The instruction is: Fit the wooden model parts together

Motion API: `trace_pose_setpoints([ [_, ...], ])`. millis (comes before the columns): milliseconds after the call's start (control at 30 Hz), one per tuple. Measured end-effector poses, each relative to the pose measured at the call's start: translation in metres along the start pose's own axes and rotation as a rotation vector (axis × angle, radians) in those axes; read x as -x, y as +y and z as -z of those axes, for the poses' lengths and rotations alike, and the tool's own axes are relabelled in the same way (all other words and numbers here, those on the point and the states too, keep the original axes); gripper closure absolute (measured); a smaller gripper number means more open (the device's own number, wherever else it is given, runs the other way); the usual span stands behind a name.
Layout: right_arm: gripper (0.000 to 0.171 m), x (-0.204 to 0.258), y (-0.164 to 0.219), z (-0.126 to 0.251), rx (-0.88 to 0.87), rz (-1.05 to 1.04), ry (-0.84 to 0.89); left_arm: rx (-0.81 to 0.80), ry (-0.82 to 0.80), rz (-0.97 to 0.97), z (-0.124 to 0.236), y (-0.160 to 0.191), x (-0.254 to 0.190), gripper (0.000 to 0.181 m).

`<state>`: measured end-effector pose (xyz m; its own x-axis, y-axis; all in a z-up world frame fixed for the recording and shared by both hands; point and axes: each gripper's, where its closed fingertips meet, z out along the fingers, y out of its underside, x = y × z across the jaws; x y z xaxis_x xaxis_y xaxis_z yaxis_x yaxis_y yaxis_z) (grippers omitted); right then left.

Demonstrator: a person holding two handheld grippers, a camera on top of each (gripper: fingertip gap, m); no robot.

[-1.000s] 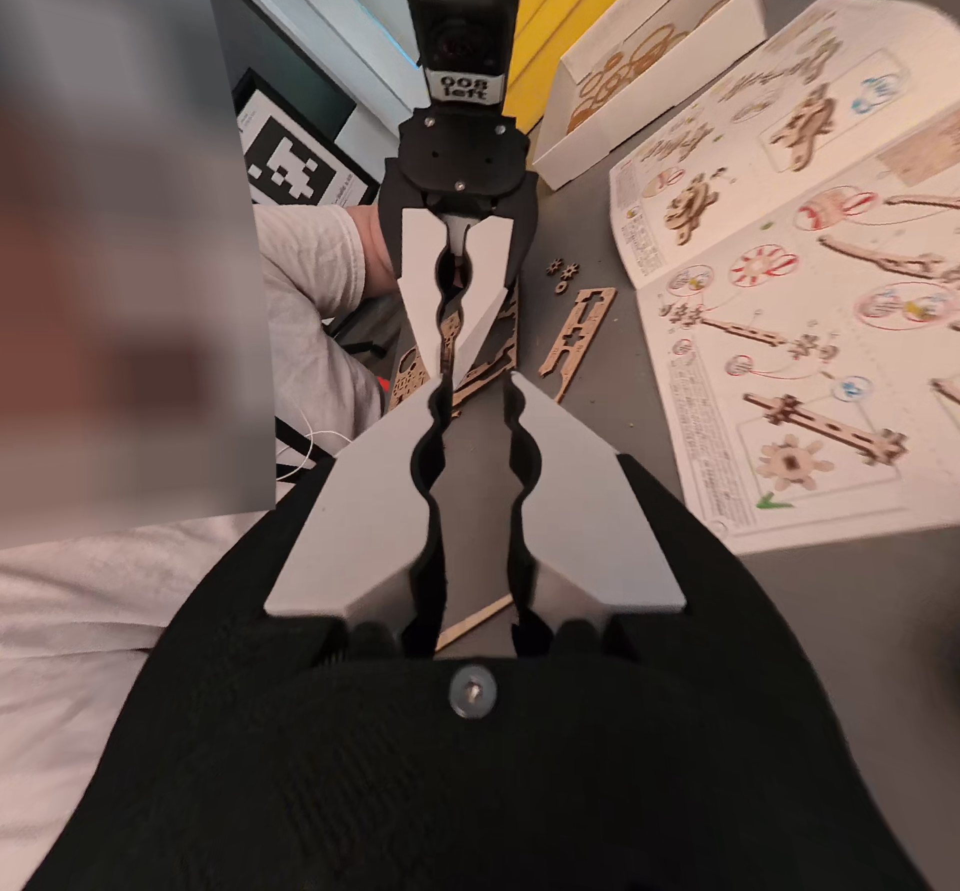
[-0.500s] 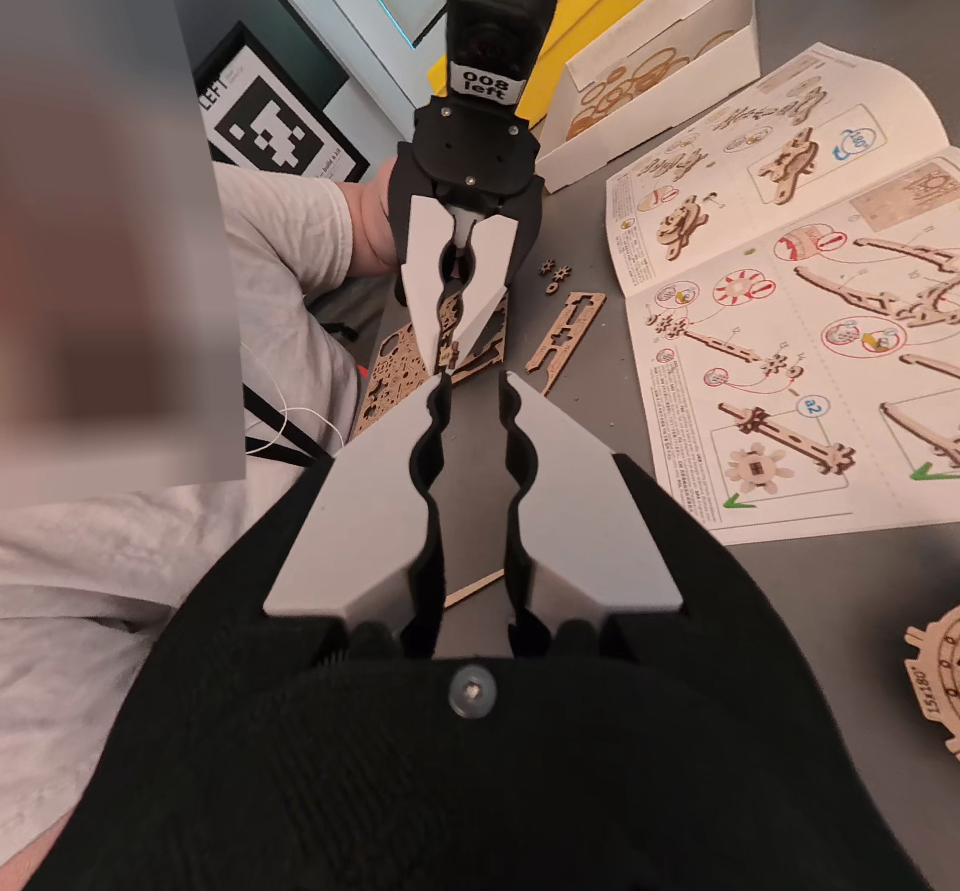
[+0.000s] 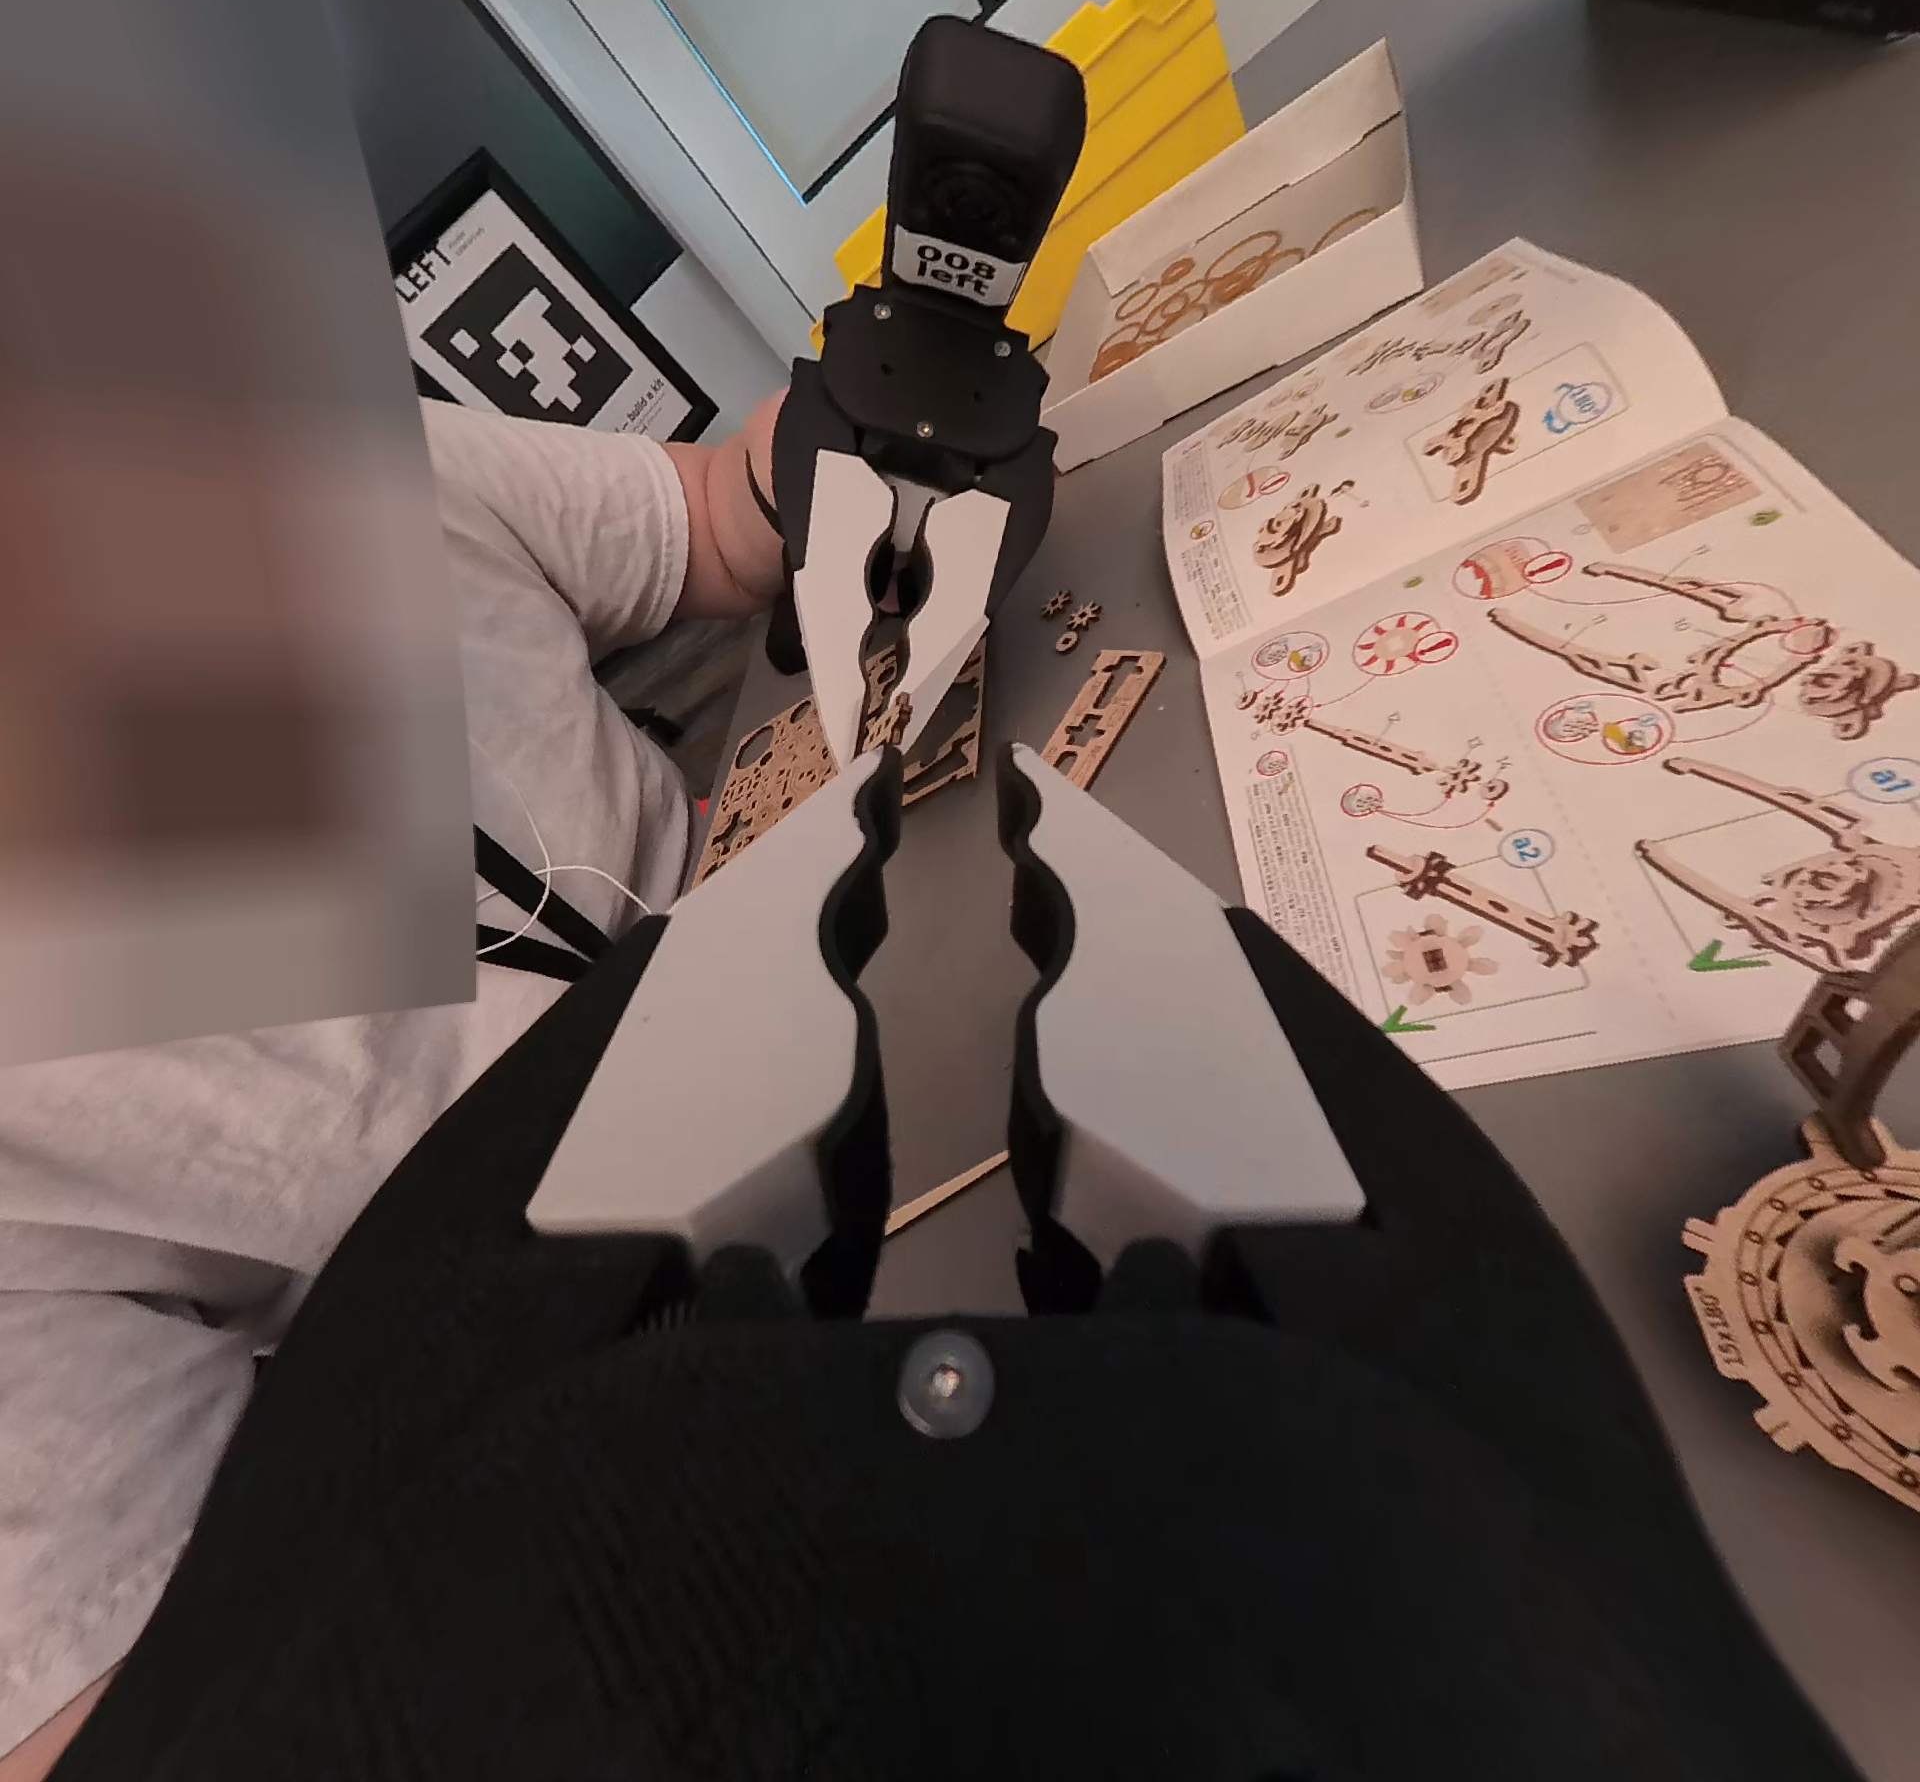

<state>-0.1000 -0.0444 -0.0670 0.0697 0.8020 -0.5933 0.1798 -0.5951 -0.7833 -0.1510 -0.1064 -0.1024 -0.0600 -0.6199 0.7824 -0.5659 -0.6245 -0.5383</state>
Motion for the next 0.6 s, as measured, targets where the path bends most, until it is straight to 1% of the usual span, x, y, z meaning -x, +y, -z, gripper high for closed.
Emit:
trace_pose_setpoints([
  [600,0.155,-0.0058,-0.0021,0.0024,-0.015,0.002,0.028,-0.017,0.017,0.025,0.001,-0.0021,-0.0002,0.181],
])
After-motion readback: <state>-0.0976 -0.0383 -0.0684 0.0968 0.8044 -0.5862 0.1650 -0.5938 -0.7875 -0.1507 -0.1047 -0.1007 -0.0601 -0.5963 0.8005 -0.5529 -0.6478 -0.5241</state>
